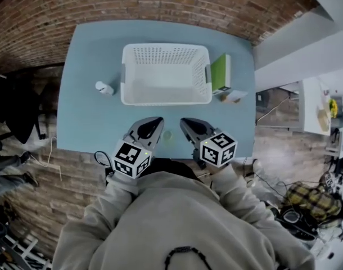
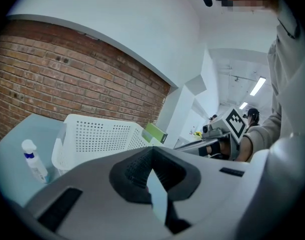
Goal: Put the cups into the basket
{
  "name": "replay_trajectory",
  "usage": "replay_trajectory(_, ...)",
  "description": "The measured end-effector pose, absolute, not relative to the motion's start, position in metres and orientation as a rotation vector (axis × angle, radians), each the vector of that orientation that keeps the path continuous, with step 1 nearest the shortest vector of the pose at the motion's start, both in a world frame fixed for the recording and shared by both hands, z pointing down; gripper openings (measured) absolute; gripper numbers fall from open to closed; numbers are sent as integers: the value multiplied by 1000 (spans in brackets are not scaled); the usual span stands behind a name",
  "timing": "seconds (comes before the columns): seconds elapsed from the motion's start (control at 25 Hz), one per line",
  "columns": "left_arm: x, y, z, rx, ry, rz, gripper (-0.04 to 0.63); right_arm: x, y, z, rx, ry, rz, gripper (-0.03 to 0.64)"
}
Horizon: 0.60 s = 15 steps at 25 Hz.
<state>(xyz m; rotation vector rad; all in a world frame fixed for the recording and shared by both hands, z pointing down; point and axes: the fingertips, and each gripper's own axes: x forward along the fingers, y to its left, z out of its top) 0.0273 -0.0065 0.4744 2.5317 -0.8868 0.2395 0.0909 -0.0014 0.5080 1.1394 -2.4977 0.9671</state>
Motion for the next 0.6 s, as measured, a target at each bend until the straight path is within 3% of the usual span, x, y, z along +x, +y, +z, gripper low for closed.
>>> replay_trajectory(0.6, 20, 17, 542, 2429, -864, 319, -2, 99, 25, 586, 1115, -2317, 1064, 11)
